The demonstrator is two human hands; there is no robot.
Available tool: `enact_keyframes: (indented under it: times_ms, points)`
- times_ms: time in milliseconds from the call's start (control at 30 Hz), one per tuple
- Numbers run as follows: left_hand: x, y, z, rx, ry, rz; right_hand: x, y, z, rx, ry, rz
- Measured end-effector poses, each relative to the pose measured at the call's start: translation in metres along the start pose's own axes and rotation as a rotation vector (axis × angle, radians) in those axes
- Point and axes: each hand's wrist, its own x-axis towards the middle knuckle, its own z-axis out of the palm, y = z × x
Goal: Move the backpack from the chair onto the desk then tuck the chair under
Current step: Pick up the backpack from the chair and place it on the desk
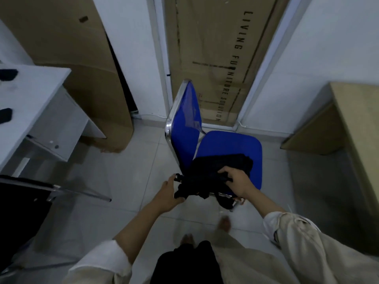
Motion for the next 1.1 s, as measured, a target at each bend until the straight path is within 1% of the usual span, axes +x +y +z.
enact_keyframes:
  times_ms: [167, 267, 400, 500, 600, 733, 833, 933, 1100]
  points:
    - [0.006, 0.024, 0.021, 0.118, 0.115, 0.173, -0.035, -0.006, -0.012, 0.135, 0.158, -0.003]
    - [0.015, 0.038, 0.030, 0.104, 0.135, 0.226, -0.048, -0.006, -0.026, 0.215, 0.260, 0.030]
    - [0.028, 0.069, 0.036, 0.116, 0.229, 0.383, -0.074, 0.006, -0.043, 0.336, 0.408, 0.114]
    - [0.027, 0.113, 0.047, 0.106, 0.245, 0.475, -0.099, 0.023, -0.057, 0.412, 0.523, 0.199]
    - [0.027, 0.160, 0.065, 0.190, 0.248, 0.626, -0.130, 0.038, -0.078, 0.511, 0.644, 0.273]
    - [0.025, 0.227, 0.100, 0.224, 0.208, 0.776, -0.178, 0.063, -0.117, 0.645, 0.757, 0.362]
    - [0.014, 0.284, 0.132, 0.279, 0.194, 0.878, -0.218, 0.088, -0.149, 0.659, 0.899, 0.369]
    - [0.000, 0.342, 0.163, 0.344, 0.230, 0.961, -0.258, 0.106, -0.180, 0.644, 0.999, 0.333]
    - [-0.027, 0.427, 0.211, 0.239, 0.259, 1.049, -0.319, 0.138, -0.223, 0.528, 1.153, 0.325]
